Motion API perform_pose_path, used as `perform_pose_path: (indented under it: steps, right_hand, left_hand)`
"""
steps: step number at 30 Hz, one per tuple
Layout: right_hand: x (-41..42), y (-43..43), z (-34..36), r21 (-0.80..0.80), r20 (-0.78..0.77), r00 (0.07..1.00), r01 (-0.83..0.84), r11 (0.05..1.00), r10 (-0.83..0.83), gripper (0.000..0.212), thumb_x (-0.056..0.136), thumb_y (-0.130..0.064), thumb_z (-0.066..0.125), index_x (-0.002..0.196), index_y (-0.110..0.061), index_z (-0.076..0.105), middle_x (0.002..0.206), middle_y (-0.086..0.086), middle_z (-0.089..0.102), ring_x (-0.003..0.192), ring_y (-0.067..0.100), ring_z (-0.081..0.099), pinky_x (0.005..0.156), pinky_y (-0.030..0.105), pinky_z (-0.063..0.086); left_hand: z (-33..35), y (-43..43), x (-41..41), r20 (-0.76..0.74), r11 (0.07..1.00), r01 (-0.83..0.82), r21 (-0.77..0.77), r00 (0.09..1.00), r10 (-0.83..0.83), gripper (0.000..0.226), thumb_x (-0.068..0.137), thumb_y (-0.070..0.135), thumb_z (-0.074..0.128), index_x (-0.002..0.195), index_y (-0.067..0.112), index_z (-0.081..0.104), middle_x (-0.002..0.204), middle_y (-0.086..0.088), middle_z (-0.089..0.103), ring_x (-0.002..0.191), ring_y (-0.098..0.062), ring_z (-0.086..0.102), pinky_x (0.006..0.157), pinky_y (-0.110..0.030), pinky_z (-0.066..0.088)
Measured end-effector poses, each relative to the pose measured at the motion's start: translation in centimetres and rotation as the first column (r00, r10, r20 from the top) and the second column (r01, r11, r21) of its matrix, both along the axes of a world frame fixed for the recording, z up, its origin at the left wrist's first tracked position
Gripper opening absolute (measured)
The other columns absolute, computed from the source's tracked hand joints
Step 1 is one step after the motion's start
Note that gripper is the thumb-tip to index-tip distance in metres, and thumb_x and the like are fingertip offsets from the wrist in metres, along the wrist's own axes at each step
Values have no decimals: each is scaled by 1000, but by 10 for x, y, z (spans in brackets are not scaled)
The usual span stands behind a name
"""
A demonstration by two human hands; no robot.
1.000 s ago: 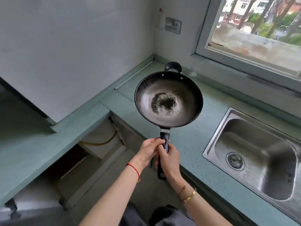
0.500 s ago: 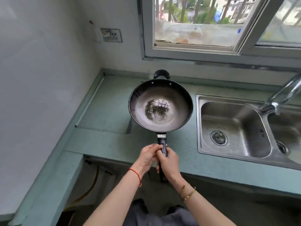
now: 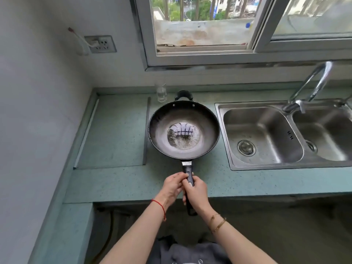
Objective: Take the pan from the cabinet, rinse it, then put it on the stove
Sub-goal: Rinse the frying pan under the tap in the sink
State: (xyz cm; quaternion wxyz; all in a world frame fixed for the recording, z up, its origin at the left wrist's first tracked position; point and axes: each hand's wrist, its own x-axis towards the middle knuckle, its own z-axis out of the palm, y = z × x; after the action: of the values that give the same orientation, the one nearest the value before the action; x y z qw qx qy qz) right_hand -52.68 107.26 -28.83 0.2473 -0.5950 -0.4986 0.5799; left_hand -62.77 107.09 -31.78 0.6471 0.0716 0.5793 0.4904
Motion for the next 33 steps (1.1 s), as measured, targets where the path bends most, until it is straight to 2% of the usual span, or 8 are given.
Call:
perform_pose_path:
  steps: [3,10,17,22,26,30,32,33]
  right_hand:
    - [1,-1,-4,-16,-6,1000,13,1000,-13,19,94,-16,58,77,-11,55,49,6,57,30,17,51,35,23,40]
    - [6,-1,-10,-36,-20,1000,17,999,-17,18,95,-19,58,79,-11,55,52,6,57,33,18,52,36,25,42]
    - [8,2,-12,-109,-60,998,-13,994,6,17,97,-20,56,83,-10,55,49,2,59,35,19,55,37,25,46]
    - [12,7,-10,-252,-195,981,-40,967,-10,16,98,-16,55,85,-7,54,56,8,59,38,20,55,40,29,50]
    - [17,12,-6,-317,-257,966,-95,944,11,10,97,-12,56,97,-3,55,73,15,66,40,22,59,43,31,54]
    - [20,15,-6,-371,-292,956,-132,919,20,12,97,-7,52,105,1,55,76,15,71,40,23,60,46,32,55]
    - [20,16,-6,-427,-348,937,-132,895,-28,16,94,-2,51,109,5,54,80,20,70,41,27,59,49,35,55]
    - [20,17,-6,-458,-375,925,-128,880,-61,18,94,-1,49,110,6,52,85,24,68,43,29,60,50,35,55]
  left_hand:
    - [-3,0,1,7,1000,11,-18,1000,-11,20,91,4,61,110,-4,61,64,-4,71,50,-8,66,44,-18,50]
    - [-9,0,5,14,999,2,-44,1000,-2,35,91,5,63,122,-10,59,82,-13,67,55,-10,67,47,-19,52]
    - [-6,-4,5,2,998,18,-59,1000,-18,28,91,7,64,116,-3,57,67,-10,66,39,-9,60,32,-19,46]
    - [-1,-3,-1,-73,994,75,-74,994,-80,34,89,7,66,121,-2,58,86,-15,66,41,-8,56,42,-18,47]
    - [-1,-3,-2,-122,983,178,-54,975,-183,6,93,9,61,94,8,66,83,-10,61,47,-7,52,51,-16,44]
    - [8,-4,5,-209,977,204,-68,954,-214,20,98,10,55,82,21,61,77,-2,61,57,-3,57,65,-16,49]
    - [9,-5,9,-266,973,220,-70,936,-230,19,99,15,53,85,26,60,84,-2,62,69,-7,56,67,-17,47]
    - [9,-7,10,-298,972,225,-71,925,-236,12,100,18,53,96,25,62,91,-2,65,74,-8,58,64,-16,48]
